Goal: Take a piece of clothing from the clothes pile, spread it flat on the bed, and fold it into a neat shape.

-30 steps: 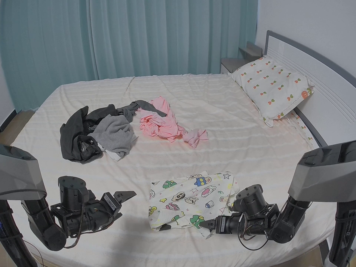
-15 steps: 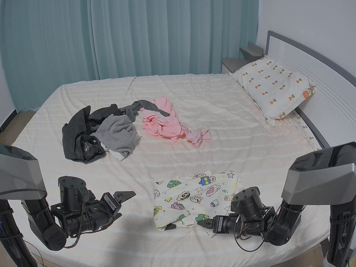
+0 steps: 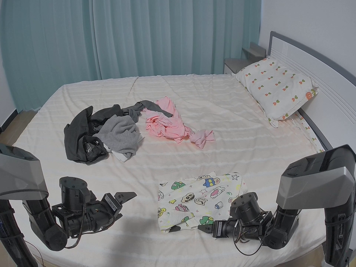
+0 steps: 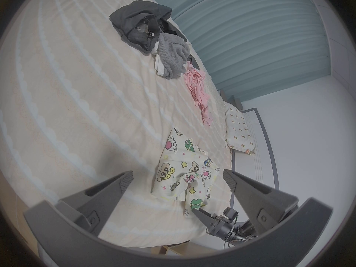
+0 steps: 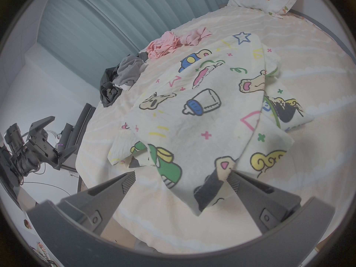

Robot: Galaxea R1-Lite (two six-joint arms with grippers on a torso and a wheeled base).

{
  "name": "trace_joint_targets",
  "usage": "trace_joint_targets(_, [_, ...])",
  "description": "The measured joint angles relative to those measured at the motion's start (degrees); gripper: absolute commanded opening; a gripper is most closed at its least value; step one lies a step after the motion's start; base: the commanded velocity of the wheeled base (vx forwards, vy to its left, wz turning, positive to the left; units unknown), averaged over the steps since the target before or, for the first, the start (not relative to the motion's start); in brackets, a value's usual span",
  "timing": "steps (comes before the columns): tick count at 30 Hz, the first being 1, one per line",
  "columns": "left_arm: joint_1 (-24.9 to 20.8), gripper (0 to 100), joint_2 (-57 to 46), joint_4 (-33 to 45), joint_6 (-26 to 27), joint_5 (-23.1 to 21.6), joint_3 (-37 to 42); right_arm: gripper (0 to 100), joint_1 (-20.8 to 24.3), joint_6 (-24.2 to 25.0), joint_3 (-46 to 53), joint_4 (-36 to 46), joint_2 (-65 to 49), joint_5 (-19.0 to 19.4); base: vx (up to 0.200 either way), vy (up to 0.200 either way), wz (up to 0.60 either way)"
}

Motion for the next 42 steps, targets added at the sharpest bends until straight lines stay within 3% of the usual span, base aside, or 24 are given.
trace_joint_targets(10, [0.00, 100, 0.02, -0.01, 0.00, 0.13, 0.00, 100, 0.09, -3.78, -0.69, -5.94, 2.72, -1.58, 0.000, 0.000, 0.00])
trace_joint_targets(11, [0.00, 100, 0.02, 0.00, 0.00, 0.13, 0.00, 0, 0.09, -3.89, -0.69, -6.08, 2.86, -1.61, 0.000, 0.000, 0.00])
trace_joint_targets(29, [0.39, 100, 0.02, 0.00, 0.00, 0.28, 0.02, 0, -2.21, -4.05, 5.25, -13.78, 0.88, -0.96, 0.000, 0.000, 0.00])
trace_joint_targets(37, [0.43, 100, 0.02, 0.00, -0.02, 0.35, 0.02, 0, -7.94, -8.24, 8.86, -13.47, -5.38, 8.42, 0.000, 0.000, 0.00])
trace_joint_targets(42, [0.67, 100, 0.02, -0.01, 0.00, 0.35, -0.02, 0, -10.36, -13.71, 8.84, -12.57, -7.42, 10.40, 0.000, 0.000, 0.00])
